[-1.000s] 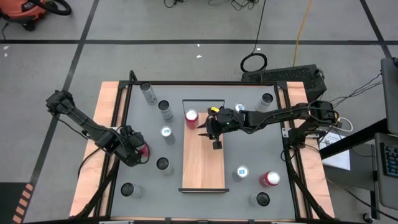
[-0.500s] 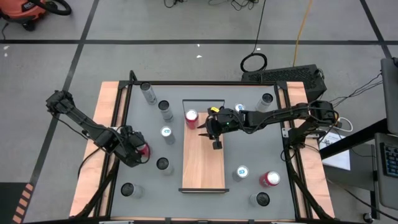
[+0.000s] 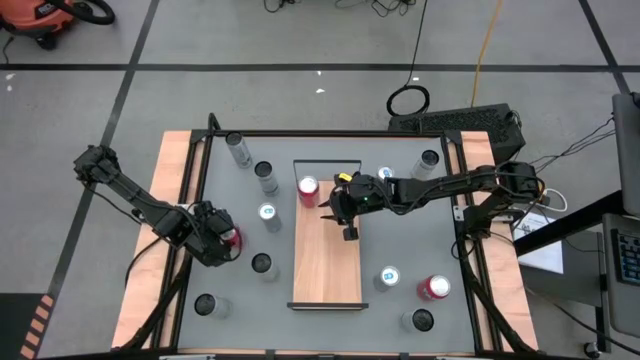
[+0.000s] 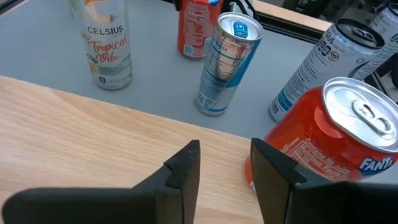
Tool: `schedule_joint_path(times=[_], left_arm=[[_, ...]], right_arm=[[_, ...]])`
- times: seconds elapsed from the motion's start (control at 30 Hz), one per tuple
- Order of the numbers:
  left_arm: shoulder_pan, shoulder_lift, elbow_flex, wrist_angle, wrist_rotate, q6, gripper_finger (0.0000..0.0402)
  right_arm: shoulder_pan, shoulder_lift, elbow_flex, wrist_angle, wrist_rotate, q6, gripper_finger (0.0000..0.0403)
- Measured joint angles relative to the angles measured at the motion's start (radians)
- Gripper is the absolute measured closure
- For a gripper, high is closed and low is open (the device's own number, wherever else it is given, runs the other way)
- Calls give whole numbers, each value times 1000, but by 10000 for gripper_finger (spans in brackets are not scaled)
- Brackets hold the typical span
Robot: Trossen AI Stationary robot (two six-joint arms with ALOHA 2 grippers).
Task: Place canned beverage on shelf
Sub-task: Put the left red soda can aligned with the other red soda can on the shelf
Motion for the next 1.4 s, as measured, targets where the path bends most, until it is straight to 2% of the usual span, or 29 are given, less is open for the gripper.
schedule_joint_path(times=[0.6, 0.7, 0.9, 1.13, 1.4], left_arm=[[-1, 0, 0, 18, 27, 33, 57], [-1, 0, 0, 20, 28, 27, 68], [-1, 0, 1, 23, 30, 27, 120], [-2, 0, 25, 20, 64, 1, 119], [-1, -2, 102, -44, 21, 0, 114]], right_arm=[[0, 0, 0, -1, 0, -2, 293], [0, 0, 0, -1, 0, -2, 293], [1, 0, 0, -1, 0, 9, 293], [35, -43, 0, -28, -2, 103, 293], [60, -45, 0, -9, 0, 83, 293]])
